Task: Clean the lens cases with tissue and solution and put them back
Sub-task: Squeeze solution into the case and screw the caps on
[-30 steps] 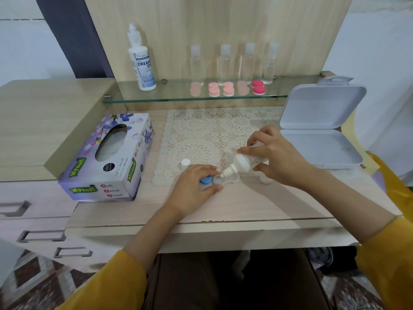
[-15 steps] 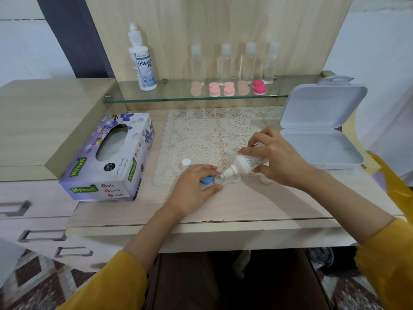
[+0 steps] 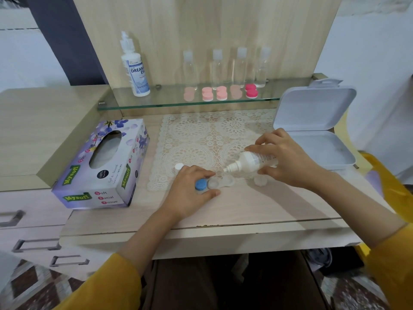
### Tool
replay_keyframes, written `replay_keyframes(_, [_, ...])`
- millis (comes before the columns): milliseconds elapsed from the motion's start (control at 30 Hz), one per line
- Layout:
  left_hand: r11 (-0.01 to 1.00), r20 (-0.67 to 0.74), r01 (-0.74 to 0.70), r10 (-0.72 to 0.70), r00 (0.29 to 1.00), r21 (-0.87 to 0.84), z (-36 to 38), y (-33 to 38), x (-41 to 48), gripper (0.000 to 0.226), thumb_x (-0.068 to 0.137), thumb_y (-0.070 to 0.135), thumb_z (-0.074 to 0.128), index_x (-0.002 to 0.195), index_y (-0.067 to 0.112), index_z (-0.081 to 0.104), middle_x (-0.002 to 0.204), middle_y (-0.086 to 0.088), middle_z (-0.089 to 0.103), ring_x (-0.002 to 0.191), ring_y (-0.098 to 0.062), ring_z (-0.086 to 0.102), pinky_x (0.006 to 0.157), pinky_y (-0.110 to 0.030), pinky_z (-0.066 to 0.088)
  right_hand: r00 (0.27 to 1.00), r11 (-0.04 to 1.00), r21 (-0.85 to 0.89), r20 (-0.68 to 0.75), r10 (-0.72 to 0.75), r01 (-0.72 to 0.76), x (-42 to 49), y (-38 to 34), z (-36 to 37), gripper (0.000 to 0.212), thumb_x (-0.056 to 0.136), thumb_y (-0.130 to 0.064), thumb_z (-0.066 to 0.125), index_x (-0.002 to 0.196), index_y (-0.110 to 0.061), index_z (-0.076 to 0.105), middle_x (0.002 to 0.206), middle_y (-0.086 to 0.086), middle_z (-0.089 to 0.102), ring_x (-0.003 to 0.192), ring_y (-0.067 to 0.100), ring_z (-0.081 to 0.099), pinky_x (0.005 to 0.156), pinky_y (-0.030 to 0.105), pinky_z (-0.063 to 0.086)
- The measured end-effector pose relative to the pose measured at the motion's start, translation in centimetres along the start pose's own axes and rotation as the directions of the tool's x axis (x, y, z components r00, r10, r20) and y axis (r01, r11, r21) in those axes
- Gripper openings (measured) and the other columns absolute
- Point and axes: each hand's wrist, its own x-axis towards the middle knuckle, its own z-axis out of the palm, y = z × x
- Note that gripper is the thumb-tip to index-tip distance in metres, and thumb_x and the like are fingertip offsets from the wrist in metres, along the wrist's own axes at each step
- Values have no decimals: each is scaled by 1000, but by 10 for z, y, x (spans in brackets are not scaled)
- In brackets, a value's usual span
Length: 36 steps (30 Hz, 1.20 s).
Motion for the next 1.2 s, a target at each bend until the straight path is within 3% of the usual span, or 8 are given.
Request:
replay_keyframes(200, [1000,-11,12,-12,1000,-6,2,-1,2,26,72,26,76,97,24,70,93,5,61,90,-12,50,78,-12,32,1000,1000,7,9,-3,3,-5,2,1,55,61,-7,80,114,-15,64,102,0,60,95,22,41,70,41,48])
replay_keyframes(600, [1000,-6,21,-21,1000,13,0,0,0,30,75,27,73,105,22,69,92,12,54,91,-7,45,79,-3,27,991,991,-22,-25,-131,131,1,5,5,54,54,-1,84,104,-11,68,96,3,63,91,22,42,59,39,48])
replay_keyframes(767, [1000,-11,20,-19,1000,16,0,0,0,30,75,26,73,105,21,69,93,11,54,92,-7,46,80,-4,27,987,987,-34,-35,-156,155,2,4,5,53,52,1,84,101,-11,70,93,4,63,87,32,48,56,43,50])
replay_keyframes(1200, [1000,-23,24,-24,999,17,-1,2,0,30,75,24,74,104,19,69,93,9,55,92,-10,47,79,-4,27,989,990,-28,-49,-138,137,2,3,4,53,50,-1,86,100,-11,70,92,5,63,91,24,42,56,41,48])
